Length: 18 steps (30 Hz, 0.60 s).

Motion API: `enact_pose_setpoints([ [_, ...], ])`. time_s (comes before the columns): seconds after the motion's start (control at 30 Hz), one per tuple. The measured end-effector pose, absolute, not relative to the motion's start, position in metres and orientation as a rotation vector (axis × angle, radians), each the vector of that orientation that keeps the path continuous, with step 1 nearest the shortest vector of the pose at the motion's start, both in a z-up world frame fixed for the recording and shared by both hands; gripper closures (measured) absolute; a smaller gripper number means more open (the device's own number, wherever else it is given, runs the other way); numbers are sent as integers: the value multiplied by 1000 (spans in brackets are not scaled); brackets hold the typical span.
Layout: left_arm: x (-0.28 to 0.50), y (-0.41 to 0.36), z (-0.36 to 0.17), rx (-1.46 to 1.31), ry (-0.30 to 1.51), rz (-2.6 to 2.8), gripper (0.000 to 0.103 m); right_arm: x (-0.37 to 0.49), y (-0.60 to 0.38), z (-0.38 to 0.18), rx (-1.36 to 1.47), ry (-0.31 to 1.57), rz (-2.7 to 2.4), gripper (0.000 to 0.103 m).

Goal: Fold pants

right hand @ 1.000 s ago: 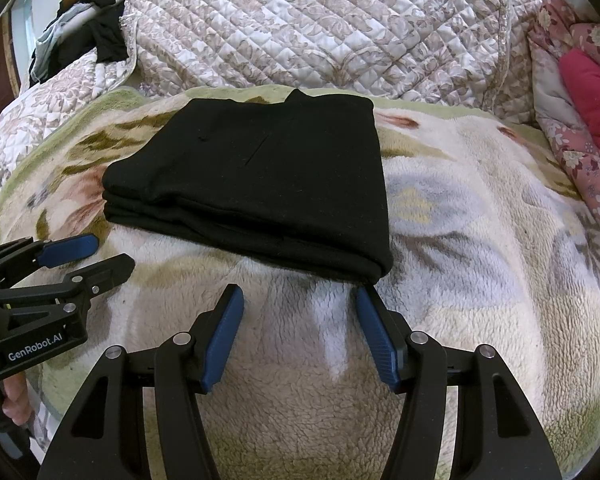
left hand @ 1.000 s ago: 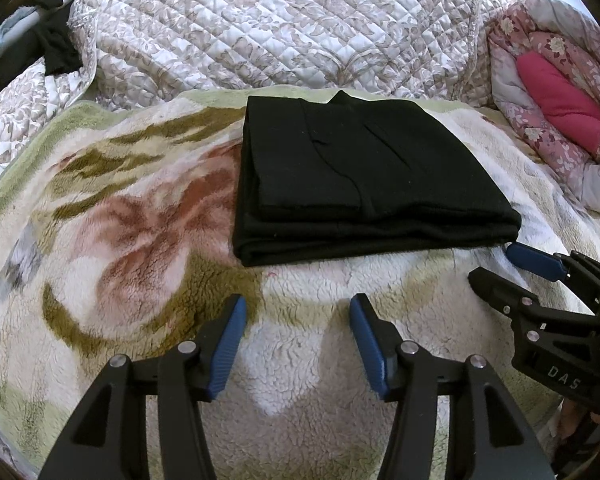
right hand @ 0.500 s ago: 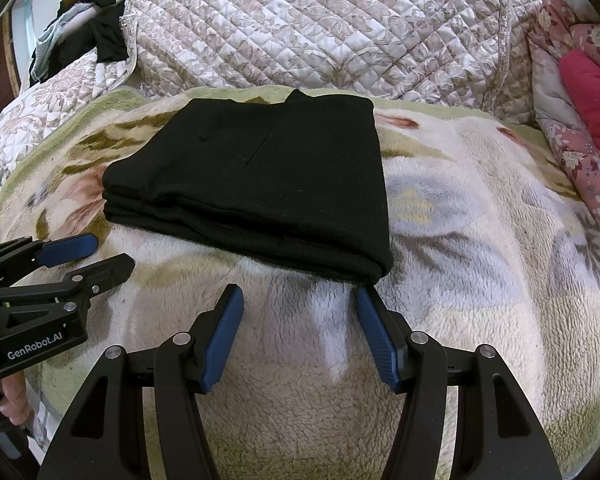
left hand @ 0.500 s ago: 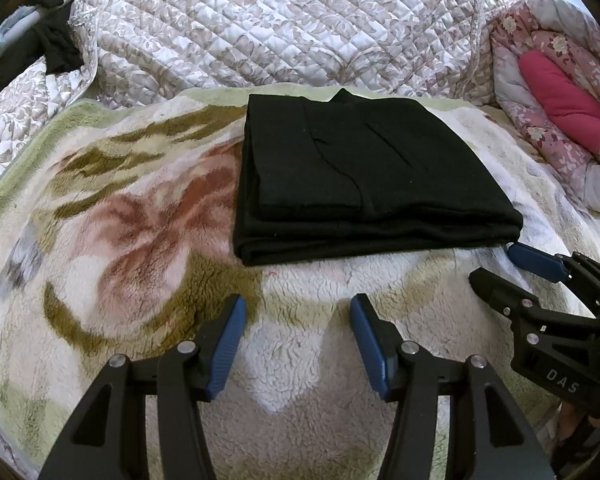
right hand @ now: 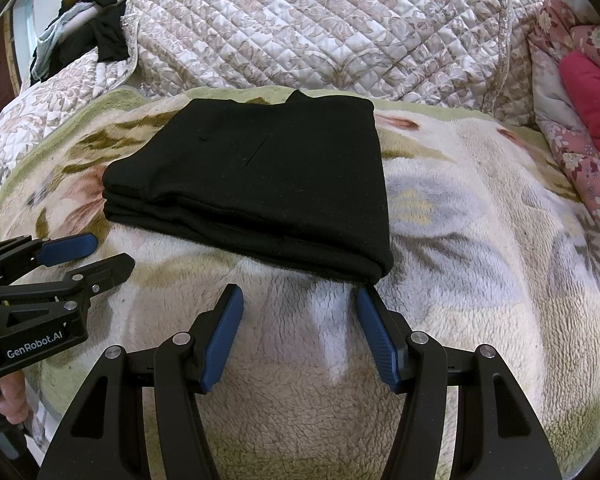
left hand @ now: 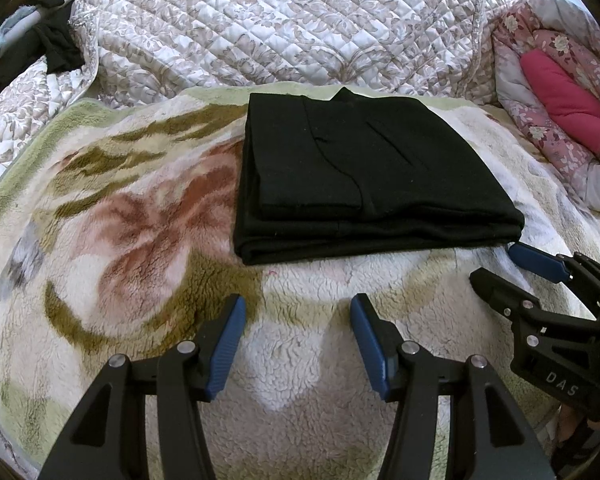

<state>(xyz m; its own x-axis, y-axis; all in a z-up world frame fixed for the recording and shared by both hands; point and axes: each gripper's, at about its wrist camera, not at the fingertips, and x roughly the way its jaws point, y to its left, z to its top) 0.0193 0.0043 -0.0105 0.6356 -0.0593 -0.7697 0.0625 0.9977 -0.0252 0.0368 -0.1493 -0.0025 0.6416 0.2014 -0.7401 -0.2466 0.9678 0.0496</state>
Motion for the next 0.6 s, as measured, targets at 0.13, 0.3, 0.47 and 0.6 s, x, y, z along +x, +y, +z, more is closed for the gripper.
enact_pose_setpoints([
  [0.13, 20, 3, -10, 6, 879, -69, 45, 36, -149, -3, -58, 836, 255, 43],
  [0.3, 20, 3, -10, 6, 880, -69, 45, 37, -150, -3, -58, 836, 255, 43],
  [0.47, 20, 3, -10, 8, 880, -69, 45, 37, -149, -3, -58, 835, 254, 43],
  [0.6, 20, 4, -10, 7, 881, -70, 45, 37, -150, -3, -58, 835, 254, 43],
])
